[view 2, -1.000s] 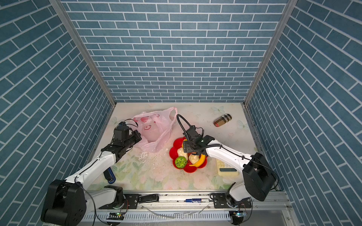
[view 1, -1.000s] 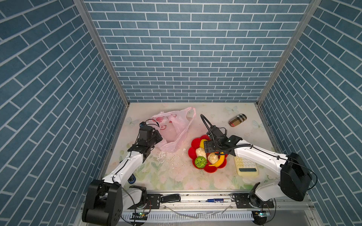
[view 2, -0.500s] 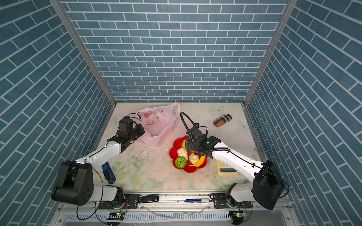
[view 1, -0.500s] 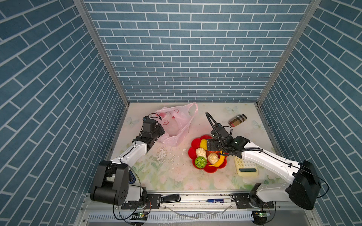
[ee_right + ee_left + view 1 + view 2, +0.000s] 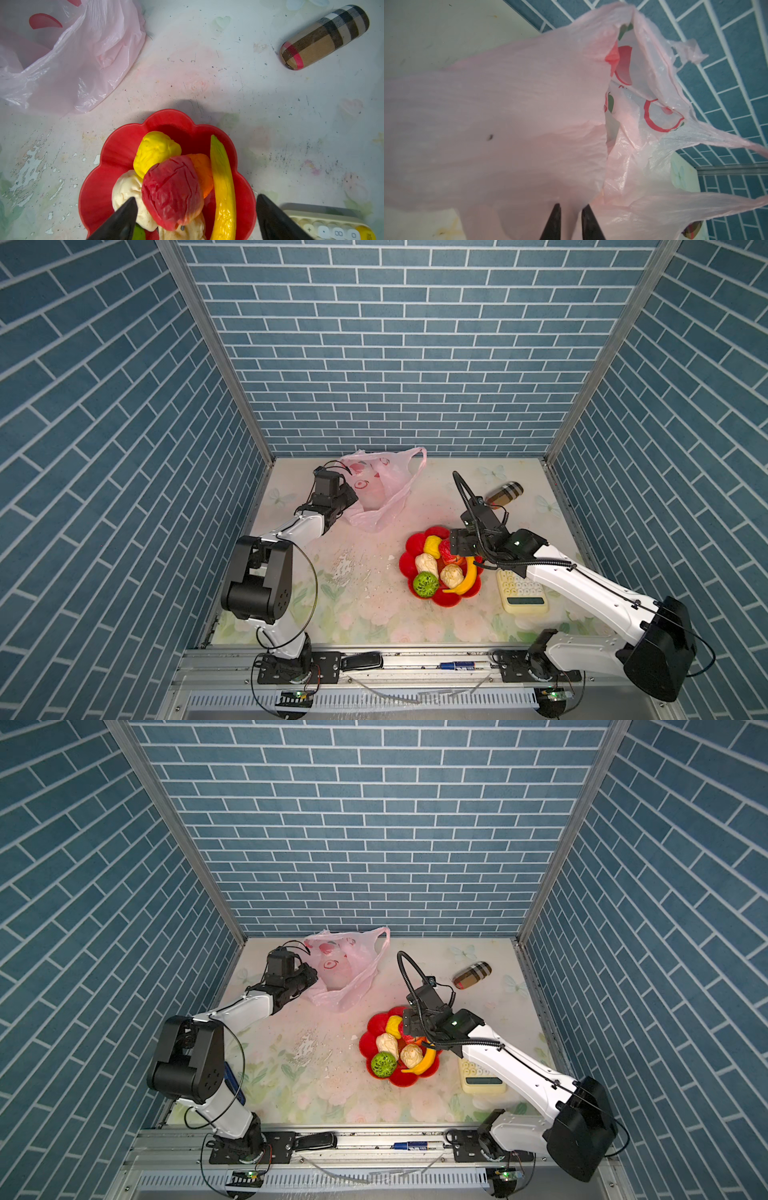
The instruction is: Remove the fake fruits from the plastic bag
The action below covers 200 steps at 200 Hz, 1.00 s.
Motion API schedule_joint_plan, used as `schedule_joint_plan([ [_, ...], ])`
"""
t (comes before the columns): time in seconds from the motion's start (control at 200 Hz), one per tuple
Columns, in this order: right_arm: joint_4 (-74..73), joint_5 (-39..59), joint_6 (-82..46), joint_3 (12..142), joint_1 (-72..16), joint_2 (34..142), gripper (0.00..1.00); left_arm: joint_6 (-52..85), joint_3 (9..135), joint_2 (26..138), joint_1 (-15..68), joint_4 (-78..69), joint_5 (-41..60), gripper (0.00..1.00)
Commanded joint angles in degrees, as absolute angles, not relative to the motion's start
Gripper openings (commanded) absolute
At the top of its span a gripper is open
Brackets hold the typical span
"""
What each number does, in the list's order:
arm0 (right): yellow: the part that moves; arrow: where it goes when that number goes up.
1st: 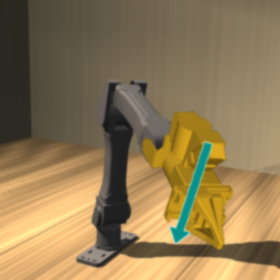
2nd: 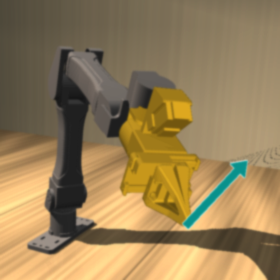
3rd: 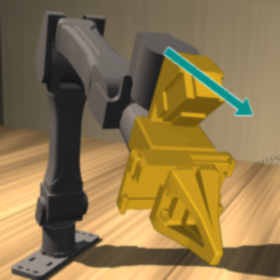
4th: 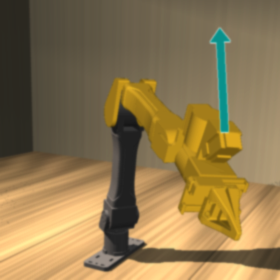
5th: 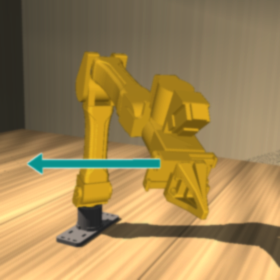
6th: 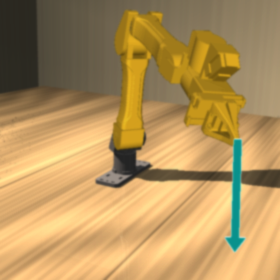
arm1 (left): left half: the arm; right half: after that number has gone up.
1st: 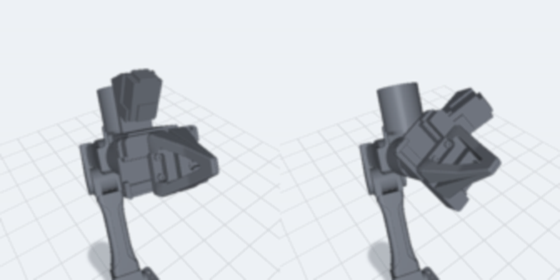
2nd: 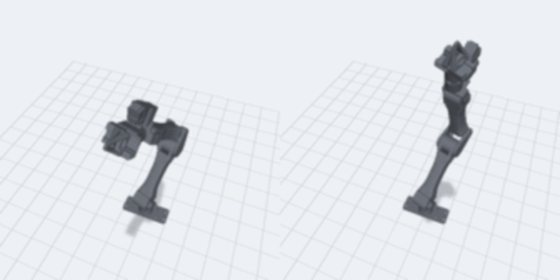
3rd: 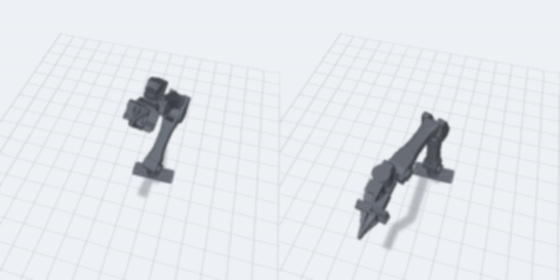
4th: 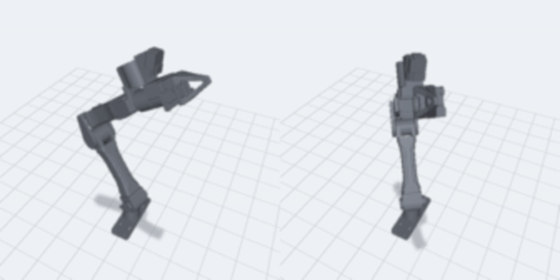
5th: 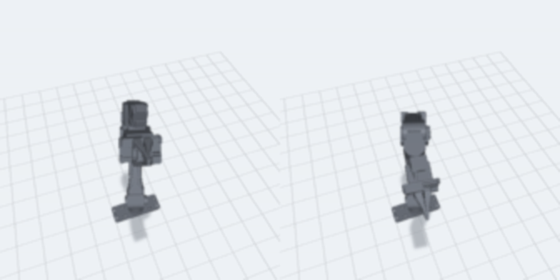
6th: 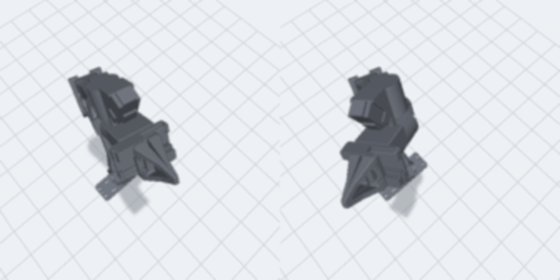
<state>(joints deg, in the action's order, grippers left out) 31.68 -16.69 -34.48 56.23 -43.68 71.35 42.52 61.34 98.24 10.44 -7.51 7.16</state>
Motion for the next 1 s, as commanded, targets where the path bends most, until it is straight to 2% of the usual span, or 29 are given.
schedule_joint_plan([
  [0.0,31.05,-16.63,-33.43,54.49,-42.68,70.66,0.89,42.07,64.83,100.39,10.72,-6.07,7.74,0.38],
  [0.105,29.70,-16.17,-33.05,53.59,-42.02,70.20,0.89,41.15,66.93,100.92,11.05,-4.22,7.82,0.59],
  [0.235,27.36,-15.09,-32.83,52.16,-41.16,69.18,0.90,39.65,68.00,99.54,11.38,-1.64,7.22,0.79],
  [0.385,25.36,-13.94,-32.09,51.02,-40.16,68.10,0.90,37.39,68.24,96.24,11.93,1.73,6.07,0.94],
  [0.54,23.95,-12.54,-30.23,50.80,-38.68,67.28,0.90,35.52,68.07,92.22,12.37,5.14,5.32,0.99],
  [0.995,19.91,-9.11,-26.48,50.50,-34.04,66.24,0.90,27.39,63.73,71.33,13.10,18.96,2.34,0.99],
])
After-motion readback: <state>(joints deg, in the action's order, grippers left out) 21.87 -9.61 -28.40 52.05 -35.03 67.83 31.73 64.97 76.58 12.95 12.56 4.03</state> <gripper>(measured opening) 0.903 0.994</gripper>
